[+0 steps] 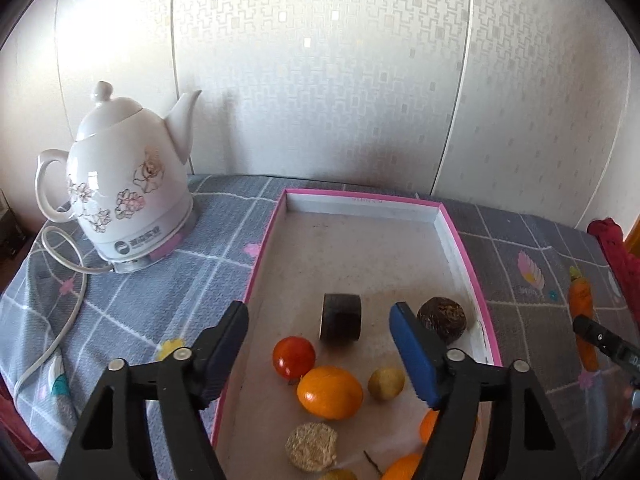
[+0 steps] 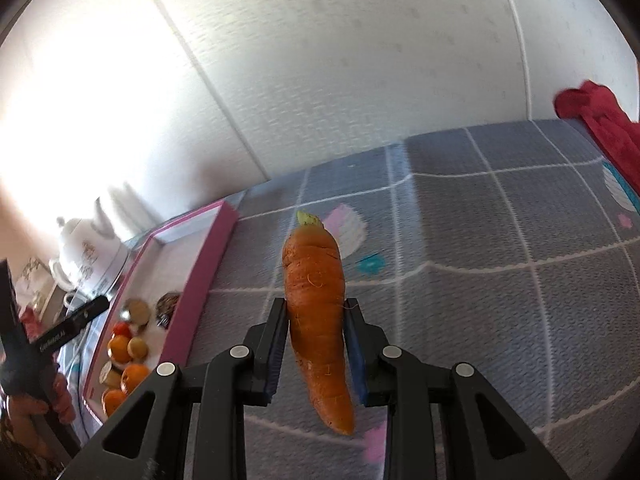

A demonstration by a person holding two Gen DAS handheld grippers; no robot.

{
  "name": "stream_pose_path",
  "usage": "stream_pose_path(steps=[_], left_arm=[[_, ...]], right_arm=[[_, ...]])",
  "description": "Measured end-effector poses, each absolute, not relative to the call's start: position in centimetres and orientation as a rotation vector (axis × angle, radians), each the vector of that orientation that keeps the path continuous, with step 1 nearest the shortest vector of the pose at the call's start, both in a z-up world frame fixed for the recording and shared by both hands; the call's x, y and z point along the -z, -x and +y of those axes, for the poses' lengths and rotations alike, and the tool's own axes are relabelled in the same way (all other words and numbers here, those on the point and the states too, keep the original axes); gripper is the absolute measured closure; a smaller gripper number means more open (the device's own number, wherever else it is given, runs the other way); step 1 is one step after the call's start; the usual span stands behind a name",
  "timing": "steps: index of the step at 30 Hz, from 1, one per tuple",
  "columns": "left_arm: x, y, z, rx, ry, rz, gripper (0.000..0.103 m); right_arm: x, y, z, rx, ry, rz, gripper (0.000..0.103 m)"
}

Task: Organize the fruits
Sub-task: 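Carry the dark brown cylinder into the pink tray and open the left tool, then lower the carrot into the pink tray and open the right tool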

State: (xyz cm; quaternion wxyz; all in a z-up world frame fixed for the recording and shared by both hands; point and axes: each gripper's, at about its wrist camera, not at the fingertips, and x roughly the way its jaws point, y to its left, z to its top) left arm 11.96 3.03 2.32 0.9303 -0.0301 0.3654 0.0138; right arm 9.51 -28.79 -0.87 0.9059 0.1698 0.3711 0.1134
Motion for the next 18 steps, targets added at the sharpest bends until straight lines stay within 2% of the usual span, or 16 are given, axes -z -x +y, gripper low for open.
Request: stream_pose_path(steps=[3, 7, 9, 18], left_arm=[[-2.3, -11.1, 3.1, -0.037, 0.066, 0.744, 0.016], [-2.2, -9.7, 3.4, -0.04, 0.081, 0.73, 0.01], [-2.0, -8.9, 3.7, -0.053, 0.077, 0.724, 0.004], [-0.8, -6.1, 5.6, -0.103, 0.045, 0.723, 0.0]], right_arm=[[1.0, -8.9, -27.9, -0.265, -0.346, 0.765, 0.075], [1.1, -7.8, -26.3, -0.312, -0.338, 0.763, 0.075], [1.0, -7.4, -25.5, -0.338, -0.331, 0.762, 0.075], [-0.1, -6.8, -20.4, -0.451, -0.294, 0.768, 0.075]])
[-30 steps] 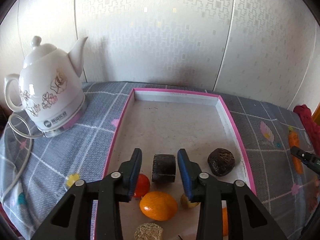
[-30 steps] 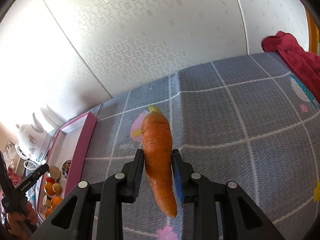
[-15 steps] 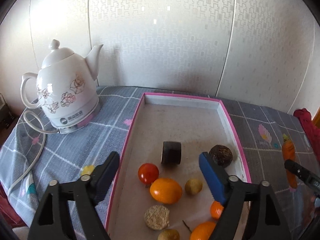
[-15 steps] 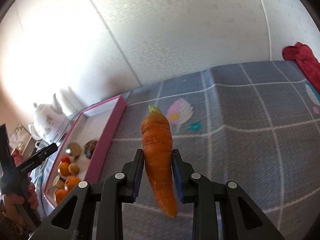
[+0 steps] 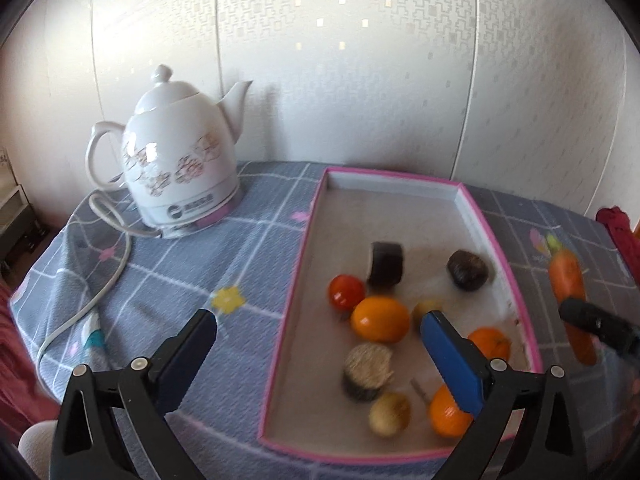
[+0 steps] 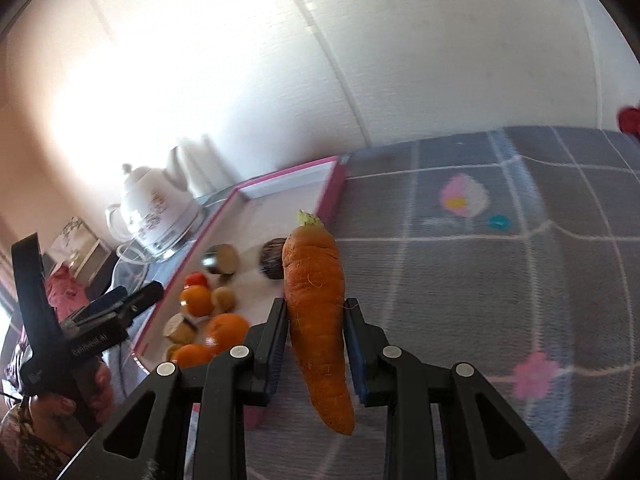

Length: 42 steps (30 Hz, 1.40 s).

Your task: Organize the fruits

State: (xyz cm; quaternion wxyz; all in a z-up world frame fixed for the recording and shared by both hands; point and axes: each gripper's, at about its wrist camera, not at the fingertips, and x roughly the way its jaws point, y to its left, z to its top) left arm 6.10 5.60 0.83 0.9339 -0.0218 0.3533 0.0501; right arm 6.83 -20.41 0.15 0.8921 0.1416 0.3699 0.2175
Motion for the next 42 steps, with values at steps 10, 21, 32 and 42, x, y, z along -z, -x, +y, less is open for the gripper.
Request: stream_pose_path(steps=[10, 21, 32, 42], left_arm=[[0.2, -4.2, 7.2, -0.159, 0.013, 0.746, 0.0], [0.3, -3.4, 7.7, -0.213, 0.029, 0.793, 0.0], [0.7, -3.6, 8.4, -0.235, 0.078, 0.834, 0.0], [0.3, -3.0, 8.1, -0.251, 0.067, 0.819, 0.0]], right_arm=[[-1.3, -10.4, -13.8, -0.523, -0.246, 0.831, 0.075], [-0.2, -15.3, -9.4, -0.466, -0.131, 0.93, 0.075], [0.0, -15.8, -9.4, -0.423, -0.153, 0.891, 0.067], [-1.8, -8.2, -10.8, -0.309, -0.154, 0.74, 0.04]])
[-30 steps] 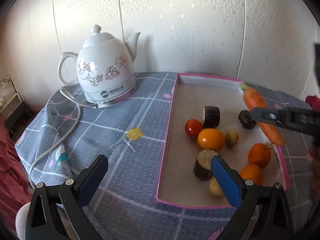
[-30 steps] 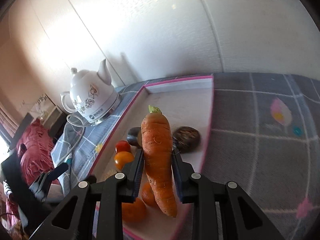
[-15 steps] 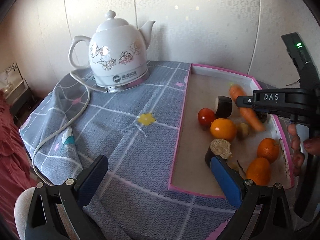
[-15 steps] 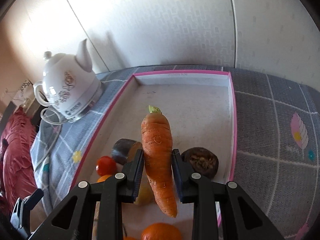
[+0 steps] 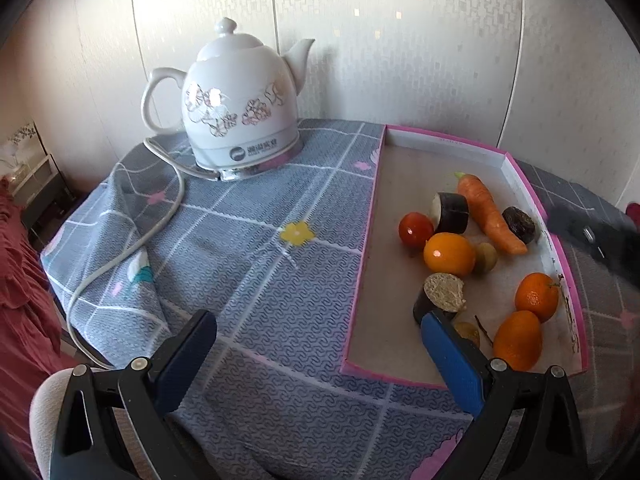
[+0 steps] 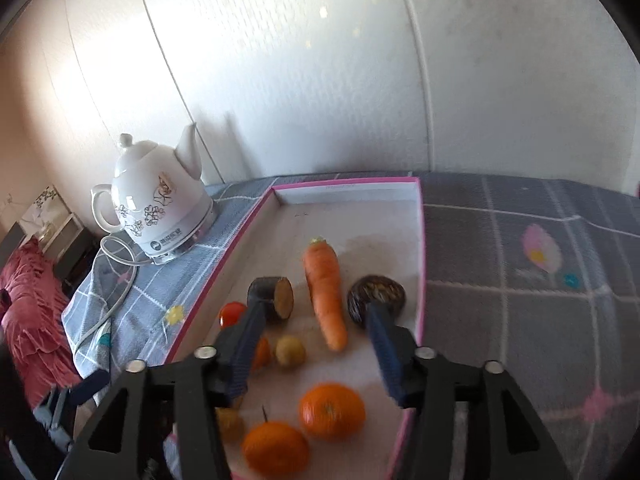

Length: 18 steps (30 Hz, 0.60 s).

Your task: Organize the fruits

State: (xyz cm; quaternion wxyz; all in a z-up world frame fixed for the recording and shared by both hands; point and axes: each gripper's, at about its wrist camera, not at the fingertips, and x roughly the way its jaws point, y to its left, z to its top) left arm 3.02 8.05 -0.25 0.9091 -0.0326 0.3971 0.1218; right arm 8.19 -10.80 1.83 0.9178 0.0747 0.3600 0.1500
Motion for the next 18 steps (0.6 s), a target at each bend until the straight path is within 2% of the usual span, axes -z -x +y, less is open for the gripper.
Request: stream_pose_path(steps=[7, 18], left_arm=[[-0.6, -1.7, 8.6, -0.264, 0.09, 0.771, 0.0], [-0.7, -1.2, 7.9, -0.264, 0.079, 0.766, 0.0]], right_arm=[[-1.0, -4.1, -11.6, -0.233, -0.13, 0.734, 0.04], [-0.2, -2.6, -10.4, -0.226, -0.028, 0.722, 0.04]])
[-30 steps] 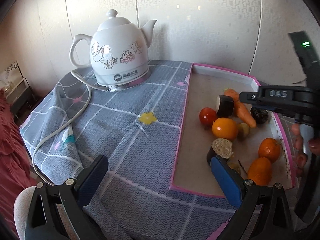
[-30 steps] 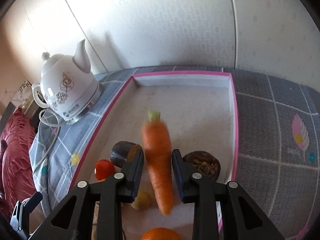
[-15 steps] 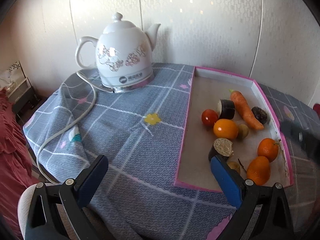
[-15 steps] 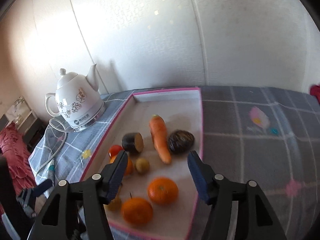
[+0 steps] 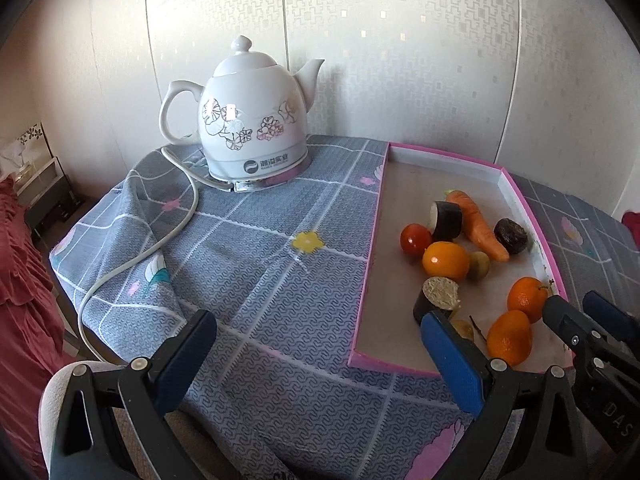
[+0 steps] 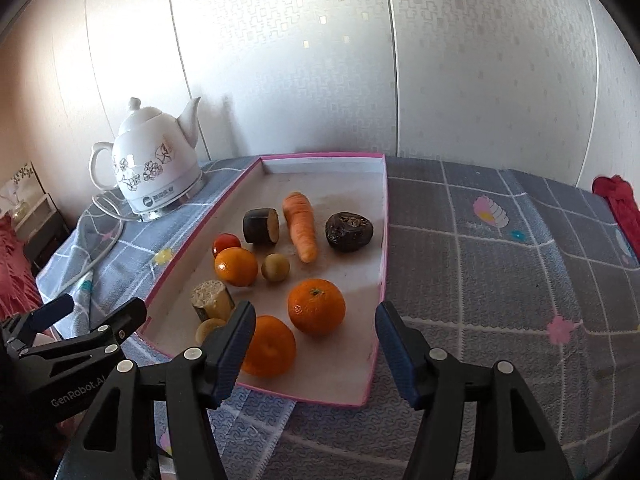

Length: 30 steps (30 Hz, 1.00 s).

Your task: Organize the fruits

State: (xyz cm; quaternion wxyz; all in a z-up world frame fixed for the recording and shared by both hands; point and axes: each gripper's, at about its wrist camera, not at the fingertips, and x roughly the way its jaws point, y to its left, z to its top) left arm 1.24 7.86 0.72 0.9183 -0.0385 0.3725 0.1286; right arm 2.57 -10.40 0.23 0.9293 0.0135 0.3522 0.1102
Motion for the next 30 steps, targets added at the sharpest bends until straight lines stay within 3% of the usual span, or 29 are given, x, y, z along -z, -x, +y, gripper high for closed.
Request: stream_pose_path(steps=[30], left_arm=[[-0.87, -1.18, 7.32, -0.247, 0.063, 0.748, 0.0]], right_arm=[[-0.11, -2.66, -10.34, -0.216, -0.033, 0.725, 0.04]])
